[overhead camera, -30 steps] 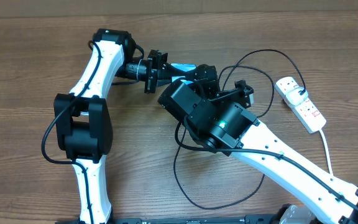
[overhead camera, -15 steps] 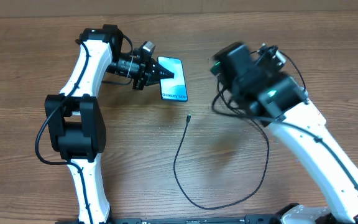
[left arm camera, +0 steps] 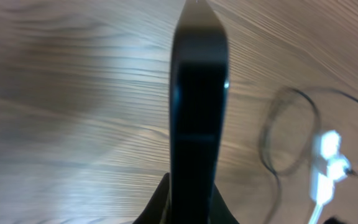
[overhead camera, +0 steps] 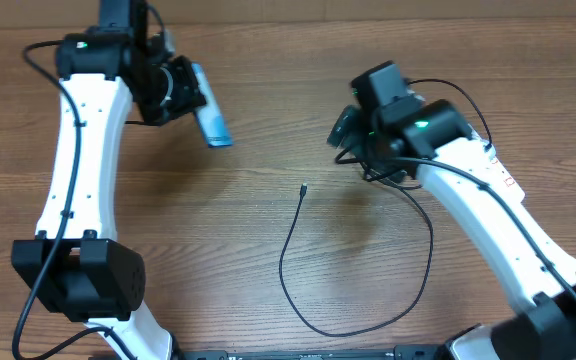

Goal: Plug charger to phone and switch on socket

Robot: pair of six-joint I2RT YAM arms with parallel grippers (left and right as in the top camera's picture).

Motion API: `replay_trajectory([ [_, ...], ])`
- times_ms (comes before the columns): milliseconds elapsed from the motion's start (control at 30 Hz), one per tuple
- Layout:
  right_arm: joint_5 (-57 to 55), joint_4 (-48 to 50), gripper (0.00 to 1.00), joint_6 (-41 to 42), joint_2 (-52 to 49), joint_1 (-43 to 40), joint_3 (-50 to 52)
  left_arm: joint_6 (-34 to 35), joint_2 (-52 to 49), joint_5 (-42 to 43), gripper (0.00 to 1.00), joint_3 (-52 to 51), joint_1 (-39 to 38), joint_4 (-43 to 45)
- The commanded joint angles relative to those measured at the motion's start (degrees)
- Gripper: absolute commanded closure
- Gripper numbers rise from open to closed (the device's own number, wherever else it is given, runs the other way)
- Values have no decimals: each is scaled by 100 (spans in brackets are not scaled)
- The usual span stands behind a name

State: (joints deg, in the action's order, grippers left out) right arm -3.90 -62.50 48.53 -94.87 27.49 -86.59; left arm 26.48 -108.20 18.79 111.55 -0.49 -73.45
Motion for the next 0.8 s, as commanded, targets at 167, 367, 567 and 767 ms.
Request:
replay_trajectory([
  [167, 1469, 127, 22, -1307, -1281, 251, -4, 273, 17, -935, 96, 76, 63, -109],
  [367, 1117, -59, 16, -1126, -1786, 254, -302, 271, 15, -938, 96, 76, 57, -109],
  [567, 540, 745, 20, -741, -1864, 610, -186, 262, 15, -999, 96, 76, 59, -170],
  [767, -55, 833, 21, -297, -2225, 1016, -111, 225, 15, -1034, 96, 76, 57, -168],
])
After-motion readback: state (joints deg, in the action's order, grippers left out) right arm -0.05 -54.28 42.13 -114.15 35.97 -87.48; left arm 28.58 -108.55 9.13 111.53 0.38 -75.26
